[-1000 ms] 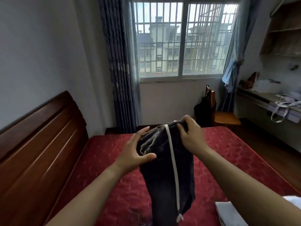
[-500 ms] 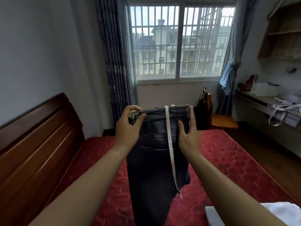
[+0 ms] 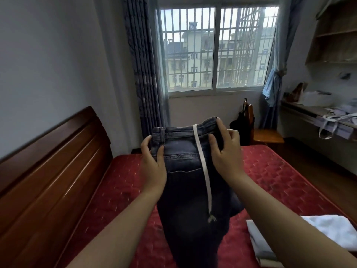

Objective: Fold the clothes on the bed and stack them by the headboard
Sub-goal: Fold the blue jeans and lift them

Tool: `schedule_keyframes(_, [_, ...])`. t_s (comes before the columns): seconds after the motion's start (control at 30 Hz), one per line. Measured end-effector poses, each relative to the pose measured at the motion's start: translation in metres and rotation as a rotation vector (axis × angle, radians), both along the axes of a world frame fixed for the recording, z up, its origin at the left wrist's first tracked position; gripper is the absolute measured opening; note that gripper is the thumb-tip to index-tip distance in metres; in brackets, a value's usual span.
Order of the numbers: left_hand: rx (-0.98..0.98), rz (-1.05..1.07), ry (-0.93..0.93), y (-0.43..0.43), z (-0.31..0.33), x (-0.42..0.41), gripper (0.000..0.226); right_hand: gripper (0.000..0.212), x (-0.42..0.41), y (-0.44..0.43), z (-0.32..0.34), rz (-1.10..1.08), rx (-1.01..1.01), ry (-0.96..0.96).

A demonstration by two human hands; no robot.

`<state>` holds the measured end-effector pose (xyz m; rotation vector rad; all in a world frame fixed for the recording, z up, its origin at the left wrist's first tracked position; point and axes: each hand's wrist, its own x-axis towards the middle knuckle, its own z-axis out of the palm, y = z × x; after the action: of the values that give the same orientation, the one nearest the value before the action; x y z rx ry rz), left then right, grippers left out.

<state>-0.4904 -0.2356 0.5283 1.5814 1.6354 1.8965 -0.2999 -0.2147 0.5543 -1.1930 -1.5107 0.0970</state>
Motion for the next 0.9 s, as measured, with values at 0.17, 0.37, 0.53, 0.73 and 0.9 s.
schedule_keyframes(0.17, [0.129, -0.027, 0.086, -0.096, 0.012, -0.024, 0.036, 0.057, -0.023, -0.099, 0.000, -0.029, 0.020, -0.141])
schedule_keyframes(0.37, [0.164, -0.019, 0.144, -0.170, 0.051, -0.039, 0.034, 0.053, -0.034, -0.176, 0.037, -0.057, 0.077, -0.076])
schedule_keyframes(0.53, [0.207, -0.010, 0.168, -0.175, 0.078, -0.044, 0.034, 0.050, -0.036, -0.181, 0.064, -0.087, 0.116, -0.059])
schedule_keyframes(0.73, [0.082, -0.032, 0.104, -0.115, 0.020, -0.038, 0.032, 0.051, -0.031, -0.115, 0.004, -0.060, 0.002, -0.082])
schedule_keyframes(0.9, [-0.115, -0.048, 0.096, -0.010, -0.063, -0.021, 0.032, 0.051, -0.015, -0.002, -0.084, -0.047, -0.167, -0.074])
